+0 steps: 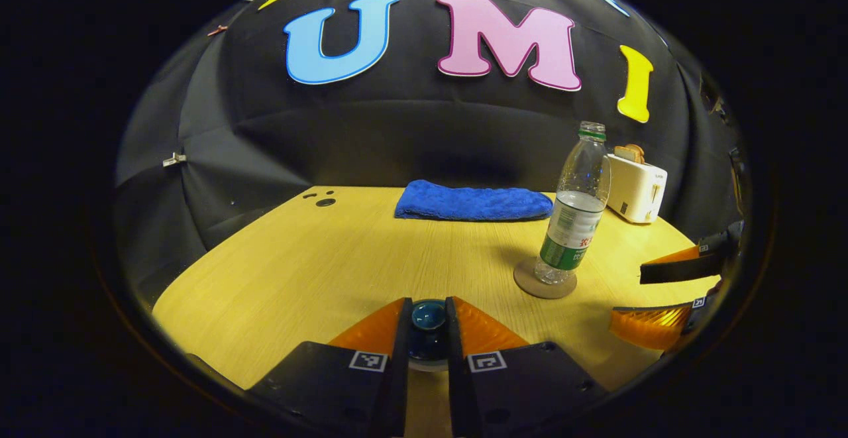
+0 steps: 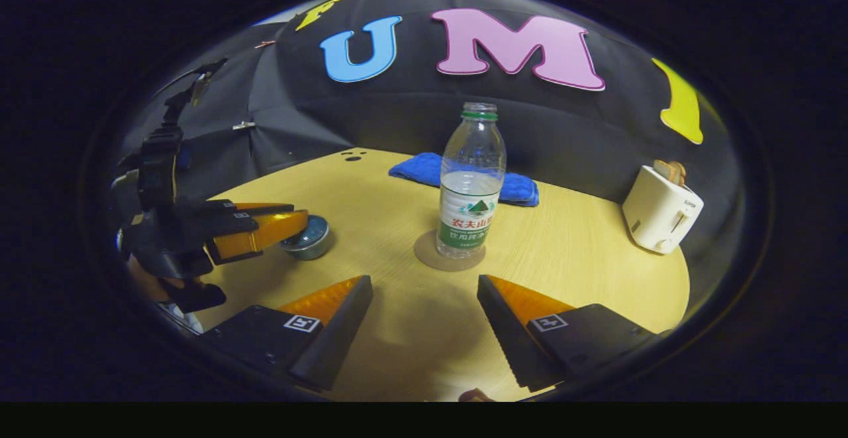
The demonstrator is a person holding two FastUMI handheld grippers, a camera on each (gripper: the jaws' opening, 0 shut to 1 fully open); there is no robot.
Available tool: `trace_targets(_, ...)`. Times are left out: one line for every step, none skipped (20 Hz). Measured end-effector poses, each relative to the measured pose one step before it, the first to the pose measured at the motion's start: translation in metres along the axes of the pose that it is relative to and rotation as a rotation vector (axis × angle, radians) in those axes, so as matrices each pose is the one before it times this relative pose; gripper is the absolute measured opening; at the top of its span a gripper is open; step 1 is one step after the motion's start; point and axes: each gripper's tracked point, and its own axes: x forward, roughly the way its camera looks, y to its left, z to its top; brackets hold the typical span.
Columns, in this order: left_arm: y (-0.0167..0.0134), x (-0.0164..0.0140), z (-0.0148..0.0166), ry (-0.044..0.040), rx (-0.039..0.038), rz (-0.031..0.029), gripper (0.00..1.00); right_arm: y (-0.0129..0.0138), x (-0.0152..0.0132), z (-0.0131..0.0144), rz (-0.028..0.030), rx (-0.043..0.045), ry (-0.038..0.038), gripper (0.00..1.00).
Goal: Open the teacup lid with one hand, grasp the water bottle and pour water into the teacup with the other hand; after pouring, place the water bottle on the coaster and then close the teacup lid.
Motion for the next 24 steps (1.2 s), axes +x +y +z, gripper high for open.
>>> trace_targets(-0.00197,-0.00105,-0.00174,0.00492,-0.00418,-0.0048,0.3,0.00014,-0.00052,-0.00044,-0.00034,0.00867,0.0016,0.99)
trace_targets(-0.00073,-0.00107,-0.00165,0.00331,-0.00624,-0.0018,0.29,-0.00104,-0.00075,0.00016,-0.00401,0.00105,0.00134,0.97)
trace_targets(0.00003,-0.00074,-0.00135,0.00299,-0.00111,0.00129,0.29,-0.00162,-0.00142,0.00045,-0.00441,-0.00113,-0.00082,0.97)
trace_targets(0.00043,-0.00163,-0.00017,0.0002,0.00282,0.00294,0.34,-0.00138,-0.00136,0.00042,-0.00427,-0.00113,-0.00026,0.97)
trace_targets(-0.0007,-0.00111,0.00036,-0.00271,0.00203,0.00052,0.35,-0.00125,-0.00218,-0.00028,-0.00395,-0.00001,0.00036,0.97)
trace_targets(0.00121,-0.00263,0.00316,-0.0077,0.00316,0.00735,0.36,-0.00224,-0.00195,0.00061,-0.00526,0.00112,0.00076,0.97)
trace_targets(0.00153,-0.00072,0.00236,-0.00761,0.00789,0.00868,0.4,-0.00262,-0.00323,-0.00015,-0.00649,0.00307,0.00097,0.97)
trace_targets(0.00147,-0.00313,0.00473,-0.00715,0.01036,0.00694,0.54,-0.00328,-0.00328,0.00133,-0.00528,0.00672,0.00002,0.97)
trace_targets(0.00151,-0.00346,0.00666,-0.01279,0.01057,0.00509,0.59,-0.00228,-0.00507,0.00285,-0.00593,0.00836,-0.00393,0.97)
trace_targets(0.00066,-0.00626,0.00854,-0.01534,0.00798,-0.00011,0.75,-0.00346,-0.00575,0.00555,-0.00797,0.00934,-0.0072,0.99)
trace_targets(0.00069,-0.0077,0.00934,-0.01362,0.00696,-0.00285,0.81,-0.00394,-0.00765,0.00635,-0.01049,0.0099,-0.01272,0.97)
trace_targets(0.00181,-0.00928,0.0116,-0.01652,0.01214,0.0037,0.9,-0.00475,-0.00838,0.00989,-0.01093,0.00698,-0.01826,0.99)
trace_targets(-0.00127,-0.01314,0.01353,-0.01783,0.01388,0.00214,0.95,-0.00476,-0.00961,0.01007,-0.01141,0.00406,-0.02293,0.99)
trace_targets(0.0008,-0.01242,0.01421,-0.01779,0.00848,0.00477,0.99,-0.00538,-0.01107,0.01164,-0.01103,0.00072,-0.02572,0.99)
trace_targets(-0.00113,-0.01466,0.01528,-0.01669,0.00138,0.00322,0.99,-0.00543,-0.01073,0.01204,-0.0094,0.001,-0.02725,0.99)
trace_targets(-0.00296,-0.01403,0.01573,-0.01572,-0.00068,-0.00216,0.98,-0.00509,-0.0118,0.01436,-0.00505,0.00292,-0.02669,0.99)
trace_targets(-0.00386,-0.01252,0.01523,-0.0172,0.00504,0.0002,0.98,-0.00436,-0.01105,0.01386,-0.00374,0.00526,-0.02735,0.99)
trace_targets(-0.00196,-0.01343,0.01683,-0.01915,0.00906,0.0098,0.98,-0.00439,-0.01159,0.015,-0.00219,0.00336,-0.02787,0.98)
trace_targets(-0.0044,-0.01413,0.01566,-0.01602,0.00663,0.00629,0.98,-0.00458,-0.01192,0.01502,-0.00261,0.00012,-0.0305,0.98)
trace_targets(-0.00619,-0.013,0.01572,-0.01812,0.00201,-0.0001,0.97,-0.00652,-0.01104,0.01598,-0.01082,-0.00504,-0.03091,0.98)
trace_targets(-0.00791,-0.01122,0.01354,-0.01613,-0.00496,-0.00213,0.97,-0.00758,-0.0097,0.01368,-0.01407,-0.00574,-0.03045,0.96)
trace_targets(-0.00746,-0.00917,0.01329,-0.01673,-0.00952,-0.00314,0.97,-0.00636,-0.0108,0.01392,-0.0162,-0.00458,-0.02674,0.98)
trace_targets(-0.00725,-0.00661,0.01228,-0.01746,-0.01265,-0.00543,0.97,-0.00581,-0.01235,0.0124,-0.0163,-0.00181,-0.02516,0.98)
trace_targets(-0.00731,-0.00613,0.013,-0.01918,-0.01627,-0.01031,0.98,-0.00543,-0.01195,0.0126,-0.01784,0.00092,-0.02614,0.98)
